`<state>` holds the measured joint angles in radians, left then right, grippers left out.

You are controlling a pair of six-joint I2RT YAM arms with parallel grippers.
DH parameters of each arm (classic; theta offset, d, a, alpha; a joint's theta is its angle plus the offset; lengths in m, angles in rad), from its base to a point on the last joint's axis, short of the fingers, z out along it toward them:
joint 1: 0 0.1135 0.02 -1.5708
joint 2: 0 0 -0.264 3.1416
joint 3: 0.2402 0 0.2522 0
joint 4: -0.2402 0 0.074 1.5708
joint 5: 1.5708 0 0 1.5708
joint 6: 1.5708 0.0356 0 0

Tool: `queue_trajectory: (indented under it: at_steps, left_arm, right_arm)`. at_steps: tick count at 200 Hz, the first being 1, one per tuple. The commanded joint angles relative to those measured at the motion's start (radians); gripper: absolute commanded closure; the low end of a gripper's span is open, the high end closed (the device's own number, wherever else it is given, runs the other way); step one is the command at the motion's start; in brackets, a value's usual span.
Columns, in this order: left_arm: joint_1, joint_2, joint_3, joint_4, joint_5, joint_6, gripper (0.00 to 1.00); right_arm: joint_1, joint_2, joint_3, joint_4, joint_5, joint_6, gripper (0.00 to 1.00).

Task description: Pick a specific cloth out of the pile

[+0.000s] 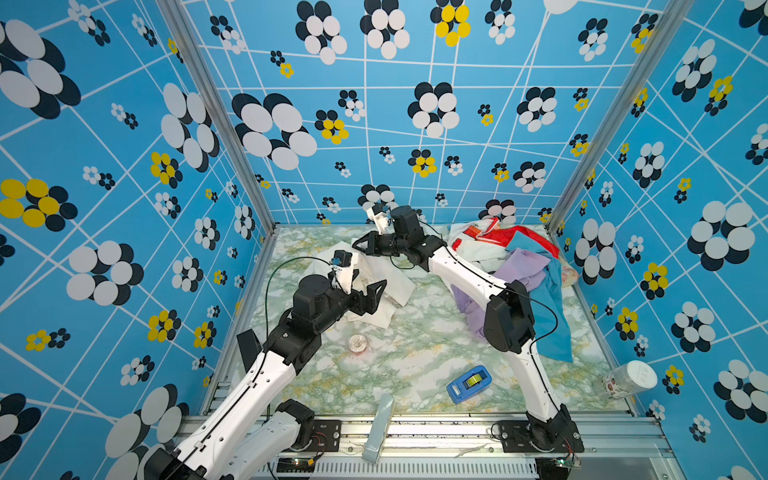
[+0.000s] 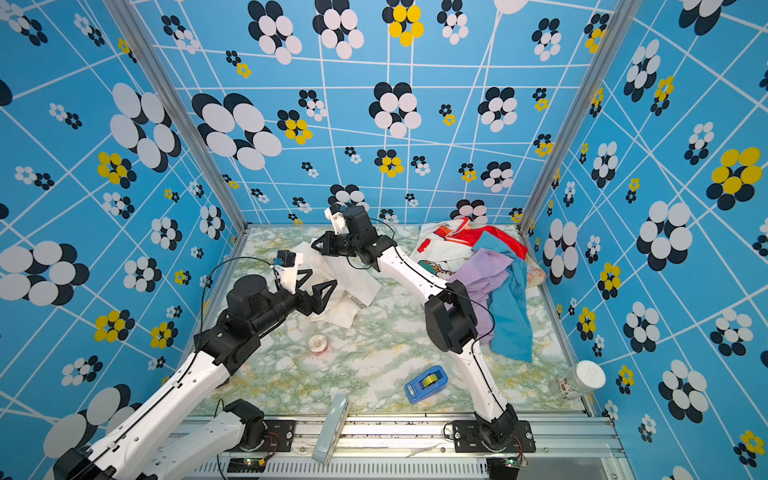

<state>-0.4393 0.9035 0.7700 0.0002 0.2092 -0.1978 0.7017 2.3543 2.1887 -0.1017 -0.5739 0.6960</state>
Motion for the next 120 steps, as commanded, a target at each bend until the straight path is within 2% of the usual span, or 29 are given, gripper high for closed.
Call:
queue_trajectory:
  at_steps: [1, 54, 81, 98, 120]
  left_arm:
    - [0.01, -0.016, 0.003, 0.009, -0.004, 0.003, 0.08]
    - [0.011, -0.03, -0.005, 0.004, -0.006, 0.003, 0.08]
    - [0.011, -0.034, -0.004, 0.001, -0.004, 0.001, 0.08]
    - [0.012, -0.034, -0.003, -0.003, -0.007, 0.002, 0.08]
    - [0.013, -0.037, -0.002, -0.012, -0.011, 0.005, 0.07]
  right_arm:
    - [0.035, 0.072, 0.071, 0.102, -0.102, 0.124, 1.0]
    - [0.067, 0.149, 0.074, 0.057, -0.076, 0.113, 1.0]
    - [0.072, 0.194, 0.075, 0.045, -0.058, 0.108, 0.83]
    - [0.081, 0.229, 0.086, 0.03, -0.054, 0.12, 0.61]
    - [0.094, 0.253, 0.085, 0.02, -0.051, 0.119, 0.51]
